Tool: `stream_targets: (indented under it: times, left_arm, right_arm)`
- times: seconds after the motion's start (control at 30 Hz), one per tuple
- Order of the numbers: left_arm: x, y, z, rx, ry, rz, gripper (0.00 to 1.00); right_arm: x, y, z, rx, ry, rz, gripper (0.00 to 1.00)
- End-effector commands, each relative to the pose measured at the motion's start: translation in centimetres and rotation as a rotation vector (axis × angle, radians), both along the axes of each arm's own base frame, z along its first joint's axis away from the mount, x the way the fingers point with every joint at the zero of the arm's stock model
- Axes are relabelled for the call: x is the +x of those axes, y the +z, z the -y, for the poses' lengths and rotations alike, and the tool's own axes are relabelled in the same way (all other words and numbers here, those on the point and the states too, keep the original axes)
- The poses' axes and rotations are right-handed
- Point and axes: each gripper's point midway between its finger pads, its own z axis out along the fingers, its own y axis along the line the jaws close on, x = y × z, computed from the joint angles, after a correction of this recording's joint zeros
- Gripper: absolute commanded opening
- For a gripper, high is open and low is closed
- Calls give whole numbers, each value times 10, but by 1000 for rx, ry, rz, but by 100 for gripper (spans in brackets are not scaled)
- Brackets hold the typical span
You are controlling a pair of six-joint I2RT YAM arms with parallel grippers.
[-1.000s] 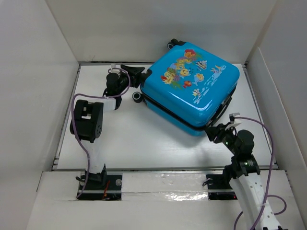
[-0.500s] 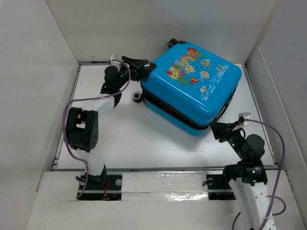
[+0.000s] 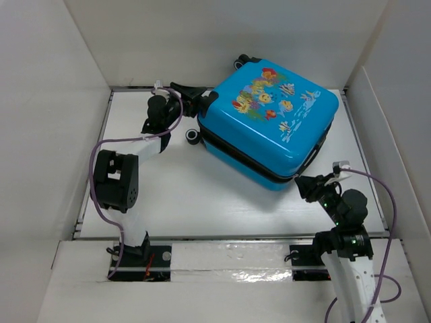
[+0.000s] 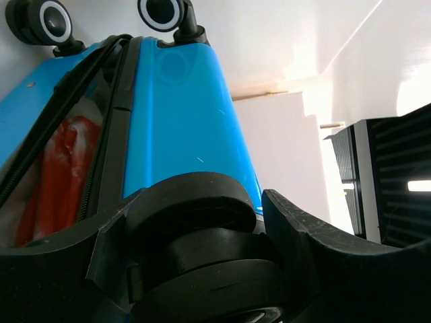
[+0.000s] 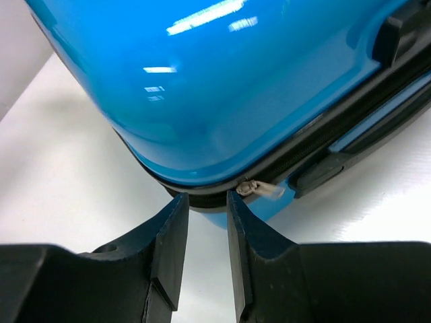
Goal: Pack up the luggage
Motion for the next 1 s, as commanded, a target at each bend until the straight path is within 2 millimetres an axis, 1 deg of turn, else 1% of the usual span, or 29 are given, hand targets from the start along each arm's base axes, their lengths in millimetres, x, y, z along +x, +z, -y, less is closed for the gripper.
stream_targets:
  times: [0.0,0.13,0.17,0.2,0.27,0.3,0.33,0.37,0.47,0.5,0.53,0.57,0.63,0.67,0.73,0.77,0.8,0.83,0.87,0.9,0.93,0.97]
  left_arm:
    - [-5,55,3,-51,-16,219,0]
    - [0,42,6,-46,-25,204,0]
    - [1,41,6,-46,-28,204,0]
    - [5,35,3,-44,-22,193,0]
    - [5,31,4,-42,-28,189,0]
    - [7,26,4,-38,-26,179,0]
    - [6,22,4,-36,-31,176,0]
    - [8,20,-1,-35,-22,172,0]
    - [5,12,0,-45,-35,163,0]
    - [5,10,1,-44,-38,160,2]
    - [4,6,1,-41,-43,155,6]
    - [6,5,-3,-40,-34,153,15]
    - [6,0,-3,-40,-35,149,20]
    - [5,-3,-3,-39,-37,145,24]
    - [3,-7,-3,-44,-43,141,25]
    - [2,-5,-2,-50,-48,147,22]
    - [1,-3,-2,-59,-54,151,17]
    - [0,0,-1,-64,-61,158,8]
    - [-3,5,3,-68,-72,167,0]
    - [-5,14,3,-75,-74,181,0]
    - [-9,20,7,-87,-85,186,0]
    - [-10,30,7,-96,-86,203,0]
  right_arm:
    - [5,-15,-2,19,5,-14,35]
    - [9,-16,-2,30,2,1,37]
    - [10,-18,-4,26,13,-5,38]
    - [11,-18,-5,26,20,0,40]
    - [13,-21,-8,20,37,-11,43]
    - [15,-23,-9,16,48,-13,45]
    - [16,-23,-11,13,58,-12,45]
    - [17,-23,-11,5,65,-10,45]
    - [22,-24,-10,0,58,-14,45]
    - [23,-24,-10,-1,53,-17,45]
    - [25,-26,-9,0,50,-26,46]
    - [25,-27,-10,1,50,-28,46]
    - [25,-28,-9,3,43,-35,48]
    - [25,-28,-7,3,34,-36,49]
    - [24,-23,-7,1,33,-19,51]
    - [24,-20,-5,-4,23,-11,52]
    - [22,-16,-4,-7,17,-10,54]
    - [21,-12,-2,-13,11,-2,55]
    - [20,-8,0,-21,1,11,55]
    - [19,-8,0,-24,-1,4,55]
    - [18,-1,1,-23,-2,16,55]
    - [16,2,-1,-21,6,23,55]
